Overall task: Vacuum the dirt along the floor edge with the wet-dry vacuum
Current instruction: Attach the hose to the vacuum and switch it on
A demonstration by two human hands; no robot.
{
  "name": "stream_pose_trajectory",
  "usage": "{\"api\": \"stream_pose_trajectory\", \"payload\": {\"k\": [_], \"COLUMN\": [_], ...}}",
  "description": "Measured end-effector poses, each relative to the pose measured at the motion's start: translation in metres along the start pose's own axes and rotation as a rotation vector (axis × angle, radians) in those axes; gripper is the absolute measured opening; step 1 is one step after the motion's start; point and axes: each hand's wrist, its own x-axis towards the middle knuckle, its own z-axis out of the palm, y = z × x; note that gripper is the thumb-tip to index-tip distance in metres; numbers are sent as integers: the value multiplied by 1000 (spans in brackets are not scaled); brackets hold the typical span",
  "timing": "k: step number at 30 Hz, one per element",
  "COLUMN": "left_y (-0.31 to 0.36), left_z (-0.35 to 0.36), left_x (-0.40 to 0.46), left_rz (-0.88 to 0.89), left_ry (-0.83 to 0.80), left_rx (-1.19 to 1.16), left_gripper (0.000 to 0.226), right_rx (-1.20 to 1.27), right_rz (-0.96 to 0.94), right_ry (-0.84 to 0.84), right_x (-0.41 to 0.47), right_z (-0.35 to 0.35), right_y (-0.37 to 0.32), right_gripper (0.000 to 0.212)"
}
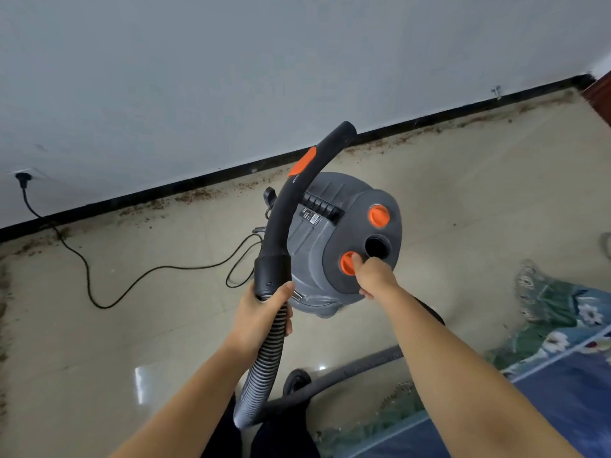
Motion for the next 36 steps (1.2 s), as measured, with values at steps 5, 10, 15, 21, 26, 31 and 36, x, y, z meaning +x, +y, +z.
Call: {"api": "stream_pose_trajectory", "payload": {"k": [5, 10, 15, 21, 26, 31, 36], "left_y": [1, -3, -7, -9, -10, -9, -4], "left_z": [5, 6, 3, 1, 0, 1, 2], "left_x": [1, -1, -3, -1, 2, 2, -1], "left_rz": [7, -2, -9, -11, -11, -15, -4], "left_ry": [10, 14, 11, 19, 28, 32, 38], "left_rx": [-34, -57, -49, -50, -42, -43, -42], "left_gripper": [18, 19, 19, 20, 19, 20, 20], "right_rx": [524, 917, 953, -6, -775, -786, -831], "right_rz": [356, 469, 459, 102, -433, -356, -251], "right_ry": [-242, -306, -286, -66, 172, 87, 3], "right_x": [4, 0, -1, 1, 5, 11, 5], "right_z": [-2, 6, 7, 8, -1, -2, -6], "right_y": [-13, -21, -25, -9, 1, -5, -12], "right_gripper": [39, 28, 33, 45, 42, 54, 58]}}
